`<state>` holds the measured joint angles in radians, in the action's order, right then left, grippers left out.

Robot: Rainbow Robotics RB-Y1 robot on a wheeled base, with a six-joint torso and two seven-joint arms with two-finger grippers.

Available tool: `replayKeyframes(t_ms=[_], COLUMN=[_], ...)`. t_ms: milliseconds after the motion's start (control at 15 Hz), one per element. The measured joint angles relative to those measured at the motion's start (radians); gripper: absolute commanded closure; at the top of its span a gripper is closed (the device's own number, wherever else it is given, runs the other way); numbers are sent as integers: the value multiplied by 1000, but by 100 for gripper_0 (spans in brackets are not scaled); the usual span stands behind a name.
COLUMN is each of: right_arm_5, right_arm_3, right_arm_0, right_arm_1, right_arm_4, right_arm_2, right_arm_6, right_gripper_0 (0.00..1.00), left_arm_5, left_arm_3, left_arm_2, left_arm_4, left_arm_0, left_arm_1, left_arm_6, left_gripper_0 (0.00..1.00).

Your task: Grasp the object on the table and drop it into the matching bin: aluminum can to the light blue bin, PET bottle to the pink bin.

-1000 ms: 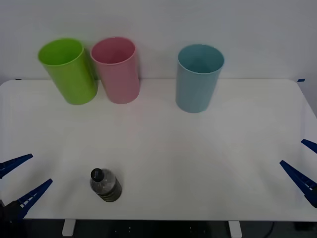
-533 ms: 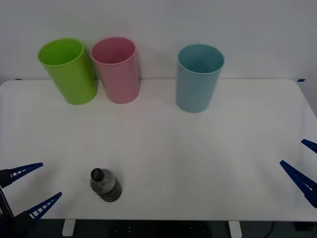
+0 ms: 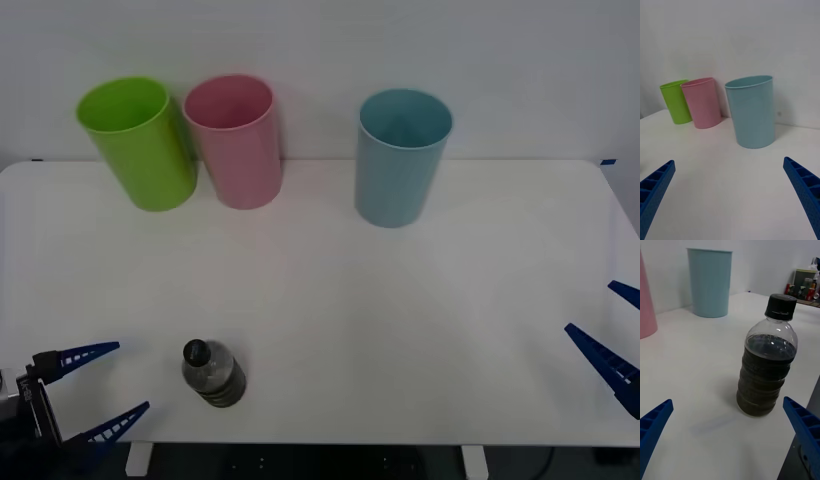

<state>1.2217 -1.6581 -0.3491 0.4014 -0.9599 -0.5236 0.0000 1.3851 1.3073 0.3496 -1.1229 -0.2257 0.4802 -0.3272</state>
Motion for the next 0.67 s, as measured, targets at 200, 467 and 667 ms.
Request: replayKeyframes(t_ms=[200, 467, 667], right_arm_5=[0, 0, 0], right_arm_3=[0, 0, 0], right_arm_0=[0, 0, 0], right_arm_1=[0, 0, 0], right_arm_4=[0, 0, 0], right_arm_2=[0, 0, 0], right_arm_6=[0, 0, 0], right_gripper_0=[0, 0, 0], left_arm_5=[-1, -4, -10], left_arm_3=[-14, -59, -64], left_arm_2=[-42, -79, -96], left_arm_4=[-3, -8, -26], left_arm_0=[18, 58, 79], left_arm_1=[0, -15, -32], left_arm_6=[-38, -83, -84], left_gripper_0=[0, 0, 0])
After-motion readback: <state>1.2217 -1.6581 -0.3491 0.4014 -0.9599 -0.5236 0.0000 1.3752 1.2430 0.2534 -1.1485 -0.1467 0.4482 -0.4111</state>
